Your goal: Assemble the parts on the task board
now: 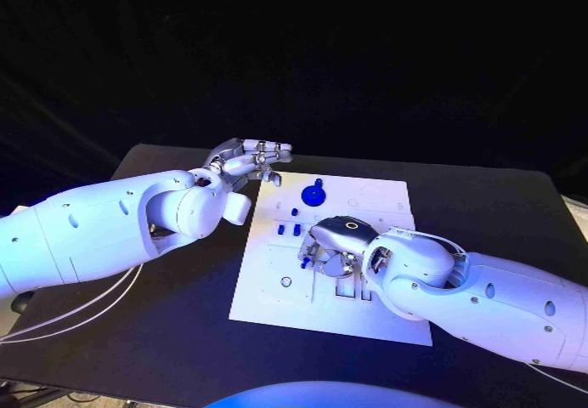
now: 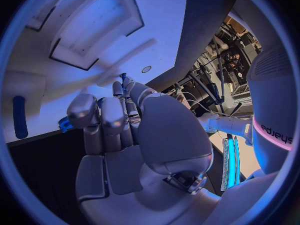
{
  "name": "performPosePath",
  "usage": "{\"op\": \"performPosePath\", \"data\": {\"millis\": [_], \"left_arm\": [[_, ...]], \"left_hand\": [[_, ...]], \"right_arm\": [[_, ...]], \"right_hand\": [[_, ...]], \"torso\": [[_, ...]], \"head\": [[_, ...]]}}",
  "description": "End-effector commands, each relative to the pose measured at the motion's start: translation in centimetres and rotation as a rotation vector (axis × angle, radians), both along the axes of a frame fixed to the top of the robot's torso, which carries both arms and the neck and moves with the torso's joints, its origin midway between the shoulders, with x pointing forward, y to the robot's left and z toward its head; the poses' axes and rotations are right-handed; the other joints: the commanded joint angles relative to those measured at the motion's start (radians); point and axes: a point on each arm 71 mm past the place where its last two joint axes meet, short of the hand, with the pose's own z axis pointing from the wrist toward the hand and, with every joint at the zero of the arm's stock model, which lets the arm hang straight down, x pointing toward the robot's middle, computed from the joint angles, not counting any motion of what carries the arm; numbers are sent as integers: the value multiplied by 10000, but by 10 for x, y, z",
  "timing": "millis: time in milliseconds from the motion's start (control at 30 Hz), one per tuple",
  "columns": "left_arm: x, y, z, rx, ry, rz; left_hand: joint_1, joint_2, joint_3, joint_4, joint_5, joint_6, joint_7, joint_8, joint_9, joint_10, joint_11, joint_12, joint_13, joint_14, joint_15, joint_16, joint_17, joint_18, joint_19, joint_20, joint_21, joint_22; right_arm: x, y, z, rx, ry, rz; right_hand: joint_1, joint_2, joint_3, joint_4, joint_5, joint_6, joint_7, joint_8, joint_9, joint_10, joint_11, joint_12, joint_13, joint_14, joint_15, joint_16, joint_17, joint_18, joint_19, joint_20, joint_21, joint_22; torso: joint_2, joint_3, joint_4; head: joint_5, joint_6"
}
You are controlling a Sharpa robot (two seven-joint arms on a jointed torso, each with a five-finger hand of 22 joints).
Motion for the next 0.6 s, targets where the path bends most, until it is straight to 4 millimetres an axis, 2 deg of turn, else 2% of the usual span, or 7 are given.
{"op": "performPosePath", "data": {"millis": [33, 600], "left_arm": [[0, -2, 1, -57, -43, -73], [0, -1, 0, -69, -28, -122]], "left_hand": [[-15, 83, -6, -28, -46, -81, 18, 66, -7, -71, 7, 52, 11, -73, 19, -28, -8, 197, -2, -13, -41, -13], [-7, 83, -6, -40, -45, -87, 18, 67, -7, -79, 7, 55, 11, -88, 18, -54, -48, 197, 0, -13, -49, -20]], "right_arm": [[-2, 2, -2, -241, 39, 207], [1, 5, -10, -1056, -48, -2]], "right_hand": [[-58, 8, 56, 4, 18, -10, 62, 45, 10, -19, 79, -33, -8, 212, 39, 55, 16, -46, 54, 50, 62, 13], [-84, -16, 70, 0, 19, -17, 63, 41, 9, -30, 81, -37, -10, 209, 41, 52, 9, -44, 49, 53, 59, 7]], "torso": [[3, -8, -8], [-6, -7, 8]], "head": [[6, -6], [-5, -4]]}}
